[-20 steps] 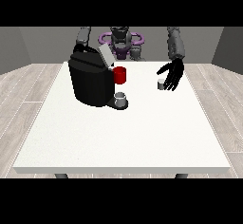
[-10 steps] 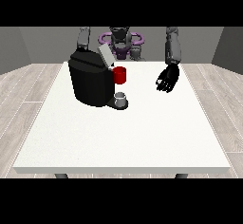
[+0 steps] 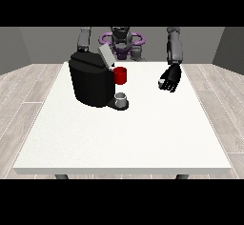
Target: Insert the coffee pod into the coffee machine and close the lid
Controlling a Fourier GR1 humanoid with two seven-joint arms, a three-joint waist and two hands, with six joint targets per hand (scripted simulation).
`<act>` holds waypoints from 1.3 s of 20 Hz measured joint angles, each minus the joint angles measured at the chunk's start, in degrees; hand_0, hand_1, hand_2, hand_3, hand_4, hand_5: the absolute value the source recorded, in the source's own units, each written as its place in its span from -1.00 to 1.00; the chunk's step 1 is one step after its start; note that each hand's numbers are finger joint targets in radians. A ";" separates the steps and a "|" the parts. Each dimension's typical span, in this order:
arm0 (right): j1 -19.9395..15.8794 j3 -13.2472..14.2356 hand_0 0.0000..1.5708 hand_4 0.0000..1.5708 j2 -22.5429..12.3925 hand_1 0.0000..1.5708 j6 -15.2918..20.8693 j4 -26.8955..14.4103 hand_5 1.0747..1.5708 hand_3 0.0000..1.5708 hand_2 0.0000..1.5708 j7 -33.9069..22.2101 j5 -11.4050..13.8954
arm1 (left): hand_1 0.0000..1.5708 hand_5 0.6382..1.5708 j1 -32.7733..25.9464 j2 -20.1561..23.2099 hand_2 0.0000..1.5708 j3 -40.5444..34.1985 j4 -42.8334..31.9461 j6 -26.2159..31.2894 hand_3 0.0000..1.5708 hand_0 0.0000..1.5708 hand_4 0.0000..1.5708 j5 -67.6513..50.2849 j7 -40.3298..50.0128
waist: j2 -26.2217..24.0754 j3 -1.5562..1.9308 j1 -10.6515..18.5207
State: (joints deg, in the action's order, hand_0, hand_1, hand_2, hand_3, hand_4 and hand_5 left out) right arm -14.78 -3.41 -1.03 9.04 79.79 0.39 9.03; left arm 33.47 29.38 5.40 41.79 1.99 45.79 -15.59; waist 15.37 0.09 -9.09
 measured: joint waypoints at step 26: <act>0.56 3.27 -1.00 -1.00 -0.80 -1.00 2.28 -14.91 1.00 -1.00 -1.00 1.56 2.51 | 0.79 1.00 13.60 -7.53 0.78 -3.00 1.96 18.87 0.71 0.79 -0.24 -2.81 2.67 | -12.02 -0.07 2.65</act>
State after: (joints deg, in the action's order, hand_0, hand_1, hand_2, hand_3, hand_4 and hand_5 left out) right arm -14.22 -0.14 -1.83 11.32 64.88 1.95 11.54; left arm 47.07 21.85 2.41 43.75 20.86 42.98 -12.92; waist 3.35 0.02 -6.43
